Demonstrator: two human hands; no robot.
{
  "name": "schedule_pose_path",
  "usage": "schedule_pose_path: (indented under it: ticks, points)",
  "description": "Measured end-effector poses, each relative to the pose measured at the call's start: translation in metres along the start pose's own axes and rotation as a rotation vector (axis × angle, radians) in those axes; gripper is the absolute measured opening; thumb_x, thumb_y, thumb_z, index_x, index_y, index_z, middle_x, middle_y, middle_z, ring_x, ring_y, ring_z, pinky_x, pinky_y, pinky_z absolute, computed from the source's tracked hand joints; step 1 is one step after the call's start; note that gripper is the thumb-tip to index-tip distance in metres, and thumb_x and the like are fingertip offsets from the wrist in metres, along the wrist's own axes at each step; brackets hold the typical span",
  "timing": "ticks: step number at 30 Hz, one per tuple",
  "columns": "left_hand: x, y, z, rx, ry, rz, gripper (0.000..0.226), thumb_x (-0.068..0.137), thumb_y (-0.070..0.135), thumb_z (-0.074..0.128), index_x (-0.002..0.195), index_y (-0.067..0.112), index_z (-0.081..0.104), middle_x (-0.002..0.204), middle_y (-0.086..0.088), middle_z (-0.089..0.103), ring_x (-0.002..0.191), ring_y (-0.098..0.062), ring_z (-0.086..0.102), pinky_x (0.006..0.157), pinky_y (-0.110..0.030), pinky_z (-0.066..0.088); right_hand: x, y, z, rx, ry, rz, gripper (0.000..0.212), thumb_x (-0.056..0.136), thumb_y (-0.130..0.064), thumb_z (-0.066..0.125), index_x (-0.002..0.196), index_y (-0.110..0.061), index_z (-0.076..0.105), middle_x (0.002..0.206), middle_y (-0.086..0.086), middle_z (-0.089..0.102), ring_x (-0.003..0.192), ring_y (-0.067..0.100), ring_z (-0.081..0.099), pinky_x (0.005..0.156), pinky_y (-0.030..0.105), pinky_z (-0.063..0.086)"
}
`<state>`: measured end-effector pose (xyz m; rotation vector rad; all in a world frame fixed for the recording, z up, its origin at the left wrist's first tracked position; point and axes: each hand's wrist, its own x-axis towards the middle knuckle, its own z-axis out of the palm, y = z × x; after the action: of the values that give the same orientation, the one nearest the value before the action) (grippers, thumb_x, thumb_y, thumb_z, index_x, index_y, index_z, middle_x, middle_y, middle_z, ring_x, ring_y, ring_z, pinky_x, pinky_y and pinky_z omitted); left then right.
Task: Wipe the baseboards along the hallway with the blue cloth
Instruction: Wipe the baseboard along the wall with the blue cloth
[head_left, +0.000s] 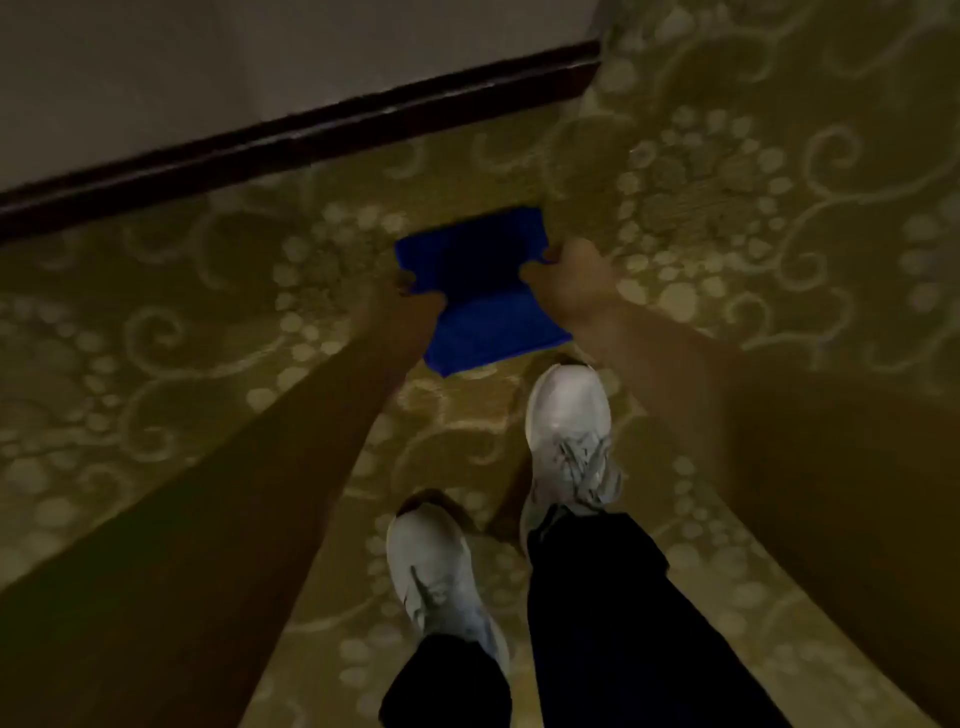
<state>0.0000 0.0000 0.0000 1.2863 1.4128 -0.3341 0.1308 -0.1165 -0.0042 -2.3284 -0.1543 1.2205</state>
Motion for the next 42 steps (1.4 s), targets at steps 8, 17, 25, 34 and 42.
schedule_pose_path:
  ticks: [8,17,25,34,42]
  points:
    - [0.064,-0.018,0.031,0.007,0.315,-0.092,0.075,0.077,0.031,0.079,0.136,0.010,0.039,0.141,-0.012,0.039,0.119,-0.032,0.052,0.096,-0.047,0.051,0.063,0.028,0.041,0.021,0.170,0.094,0.066,0.081,-0.045,0.066,0.127,-0.006,0.041,0.129,0.016,0.047,0.118,0.033,0.048,0.095,0.051,0.045]
    - [0.074,-0.008,0.040,-0.202,0.311,-0.144,0.067,0.074,0.034,0.083,0.126,0.003,0.054,0.123,-0.014,0.060,0.111,-0.033,0.061,0.091,-0.047,0.054,0.070,0.008,0.042,0.352,0.210,-0.021,0.040,0.076,-0.039,0.064,0.102,-0.010,0.059,0.108,0.011,0.062,0.101,0.033,0.060,0.086,0.049,0.053]
    - [0.088,0.024,0.026,-0.551,-0.096,0.138,0.052,0.079,0.037,0.077,0.126,0.023,0.059,0.125,0.003,0.067,0.112,-0.020,0.066,0.082,-0.035,0.059,0.068,-0.021,-0.011,0.945,-0.154,-0.277,0.025,0.080,-0.006,0.061,0.104,-0.012,0.061,0.104,0.007,0.070,0.097,0.022,0.069,0.087,0.039,0.054]
    - [0.105,0.065,0.049,-0.584,-0.312,0.183,0.035,0.096,0.031,0.058,0.129,0.021,0.059,0.126,0.000,0.068,0.112,-0.019,0.067,0.093,-0.038,0.053,0.101,-0.004,-0.021,1.066,0.103,-0.184,0.016,0.089,-0.019,0.065,0.098,-0.010,0.057,0.093,0.000,0.069,0.088,0.013,0.068,0.072,0.026,0.055]
    - [0.098,0.073,0.067,-0.637,-0.289,0.099,0.042,0.098,0.040,0.051,0.135,0.022,0.056,0.130,-0.002,0.066,0.118,-0.023,0.064,0.098,-0.046,0.051,0.123,-0.009,-0.011,1.191,0.124,-0.165,0.013,0.090,-0.017,0.061,0.100,-0.009,0.056,0.096,0.010,0.066,0.095,0.026,0.066,0.084,0.043,0.054]
